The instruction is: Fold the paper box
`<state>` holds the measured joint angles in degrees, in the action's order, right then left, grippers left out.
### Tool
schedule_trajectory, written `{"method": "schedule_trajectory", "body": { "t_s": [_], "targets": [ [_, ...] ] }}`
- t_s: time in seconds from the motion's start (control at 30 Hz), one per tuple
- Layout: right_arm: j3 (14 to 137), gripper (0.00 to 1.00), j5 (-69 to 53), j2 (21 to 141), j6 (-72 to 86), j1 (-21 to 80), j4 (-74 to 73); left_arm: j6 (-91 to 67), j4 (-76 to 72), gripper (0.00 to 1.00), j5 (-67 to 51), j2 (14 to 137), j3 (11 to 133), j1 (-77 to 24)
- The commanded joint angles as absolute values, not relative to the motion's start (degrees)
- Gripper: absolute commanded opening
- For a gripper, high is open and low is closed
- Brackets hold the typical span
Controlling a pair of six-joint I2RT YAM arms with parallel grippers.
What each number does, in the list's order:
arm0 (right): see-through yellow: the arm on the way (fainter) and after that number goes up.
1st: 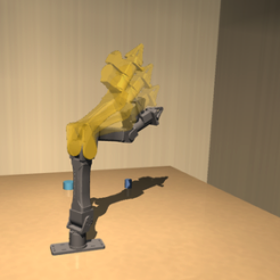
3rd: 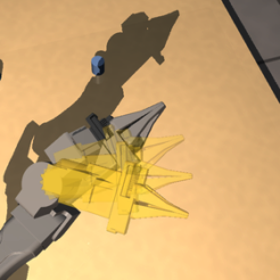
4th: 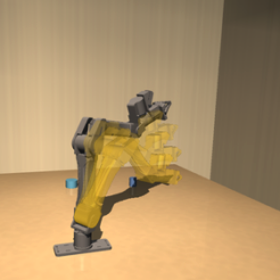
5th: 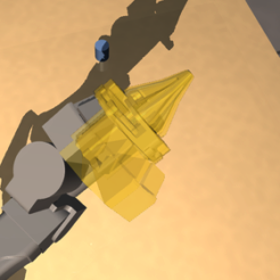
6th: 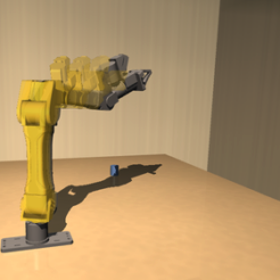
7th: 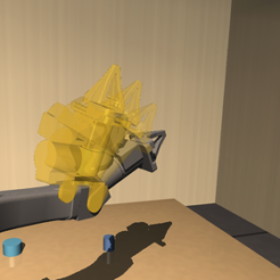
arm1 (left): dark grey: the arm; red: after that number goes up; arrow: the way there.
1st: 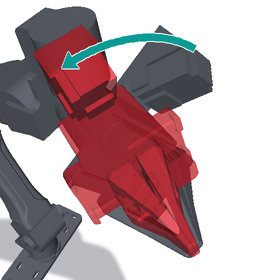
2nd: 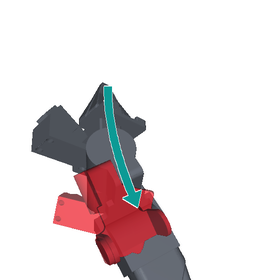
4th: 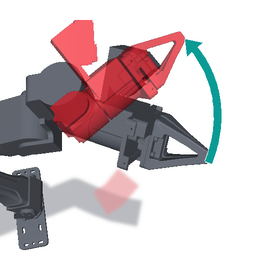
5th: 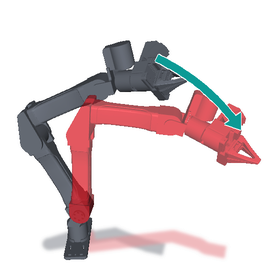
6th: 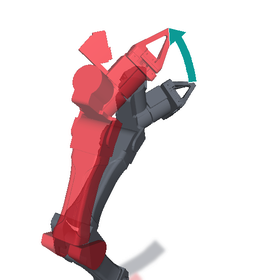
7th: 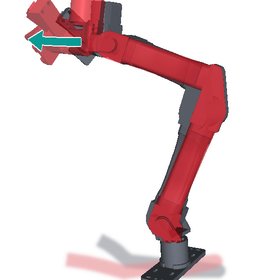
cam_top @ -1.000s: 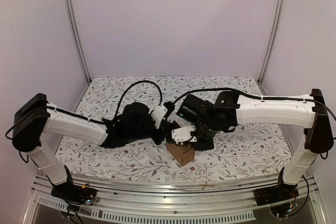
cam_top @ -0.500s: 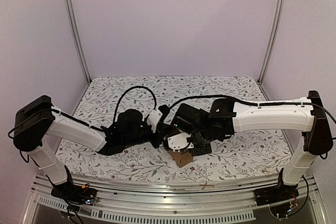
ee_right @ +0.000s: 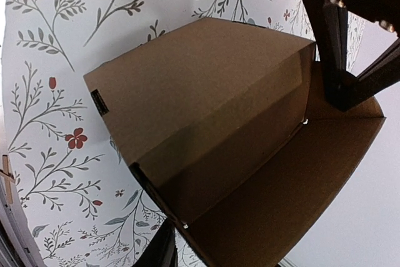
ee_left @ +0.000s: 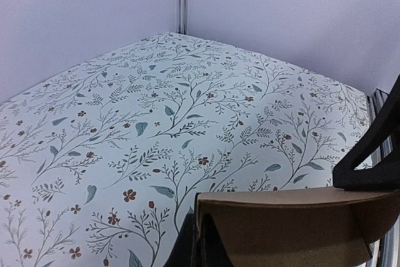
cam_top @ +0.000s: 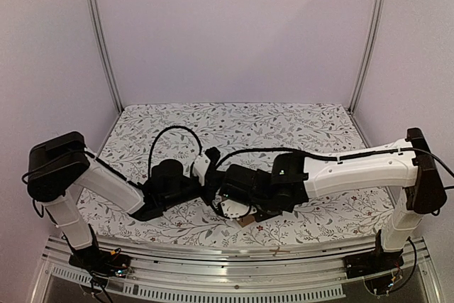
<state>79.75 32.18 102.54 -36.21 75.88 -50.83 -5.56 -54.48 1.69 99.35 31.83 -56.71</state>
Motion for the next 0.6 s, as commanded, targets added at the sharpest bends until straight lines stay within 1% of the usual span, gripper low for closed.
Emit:
{"method": "schedule_trajectory", "body": {
  "t_s": [0.0, 0.1, 0.2, 0.27, 0.33, 0.43, 0.57],
  "targets": [
    [77.4, 0.29, 31.0, 105.9, -38.0, 77.4, -48.2, -6.3, -47.8, 0.0, 1.8, 103.5, 27.2, -56.5],
    [77.3, 0.33, 31.7, 104.4, -38.5, 77.4, -48.2, -6.4, -48.5, 0.0, 2.1, 103.8, 26.8, -56.5],
    [77.5, 0.42, 30.9, 100.5, -39.5, 76.6, -48.6, -6.6, -48.5, 0.0, 1.9, 103.4, 26.8, -56.4],
    [77.6, 0.49, 28.0, 97.7, -40.3, 76.0, -49.7, -6.6, -48.1, 0.0, 1.8, 103.0, 27.0, -56.5],
    [77.2, 0.53, 25.5, 94.9, -40.8, 75.5, -50.7, -6.5, -47.7, 0.0, 1.9, 102.8, 27.4, -56.5],
    [75.7, 0.56, 21.8, 92.6, -40.6, 74.5, -51.2, -6.3, -47.5, 0.0, 2.1, 102.9, 27.6, -56.5],
    [74.7, 0.56, 18.4, 92.0, -40.0, 73.7, -49.6, -6.5, -47.5, 0.0, 2.0, 103.4, 27.9, -56.5]
  ]
}}
